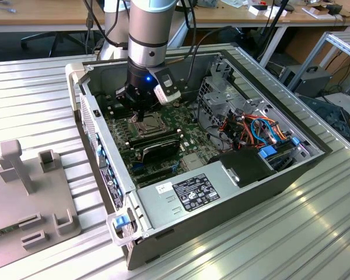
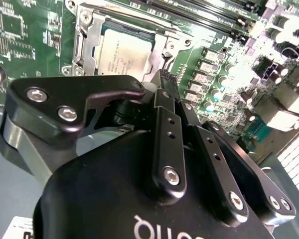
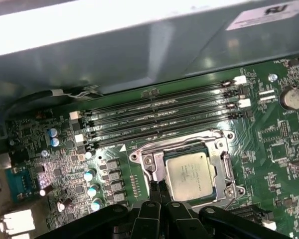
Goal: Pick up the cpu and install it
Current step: 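Install the first cpu locking lever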
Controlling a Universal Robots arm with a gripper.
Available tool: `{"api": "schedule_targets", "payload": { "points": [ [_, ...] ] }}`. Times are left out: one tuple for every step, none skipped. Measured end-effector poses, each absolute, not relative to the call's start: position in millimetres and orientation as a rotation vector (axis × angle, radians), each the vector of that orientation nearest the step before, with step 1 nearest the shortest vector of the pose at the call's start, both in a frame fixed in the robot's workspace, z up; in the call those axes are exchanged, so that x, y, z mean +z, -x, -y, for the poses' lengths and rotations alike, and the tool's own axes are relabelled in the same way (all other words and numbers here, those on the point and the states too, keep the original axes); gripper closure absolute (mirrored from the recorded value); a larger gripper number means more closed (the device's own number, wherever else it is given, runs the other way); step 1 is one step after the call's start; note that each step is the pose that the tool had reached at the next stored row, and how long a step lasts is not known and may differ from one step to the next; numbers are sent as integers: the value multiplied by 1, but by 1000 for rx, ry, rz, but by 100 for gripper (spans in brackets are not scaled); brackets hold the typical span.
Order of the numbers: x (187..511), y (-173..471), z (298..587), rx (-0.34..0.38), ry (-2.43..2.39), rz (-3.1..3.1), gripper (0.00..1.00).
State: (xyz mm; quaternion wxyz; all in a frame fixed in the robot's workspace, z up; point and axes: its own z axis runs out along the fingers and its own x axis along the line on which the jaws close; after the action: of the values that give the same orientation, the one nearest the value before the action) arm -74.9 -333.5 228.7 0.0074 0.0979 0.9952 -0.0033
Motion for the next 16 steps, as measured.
{"api": "schedule_targets", "payload": {
  "points": [
    [229, 75, 334, -10, -285, -3114, 89],
    [229, 75, 334, -10, -264, -3116, 89],
    [229, 75, 334, -10, -249, -3117, 89],
    [229, 75, 334, -10, -240, -3117, 89],
    [229, 75, 334, -10, -240, -3117, 89],
    [229, 75, 334, -10, -239, -3118, 89],
    [229, 75, 334, -10, -238, -3118, 89],
    [229, 75, 334, -10, -238, -3118, 89],
    [229, 75, 334, -10, -238, -3118, 89],
    [229, 75, 334, -10, -238, -3118, 89],
    [229, 75, 334, -10, -238, -3118, 89],
    [229, 75, 334, -10, -238, -3118, 89],
    [229, 75, 334, -10, -238, -3118, 89],
    [229, 75, 334, -10, -238, -3118, 89],
    [229, 75, 334, -10, -238, -3118, 89],
    [229, 75, 334, -10, -238, -3118, 89]
  ]
}}
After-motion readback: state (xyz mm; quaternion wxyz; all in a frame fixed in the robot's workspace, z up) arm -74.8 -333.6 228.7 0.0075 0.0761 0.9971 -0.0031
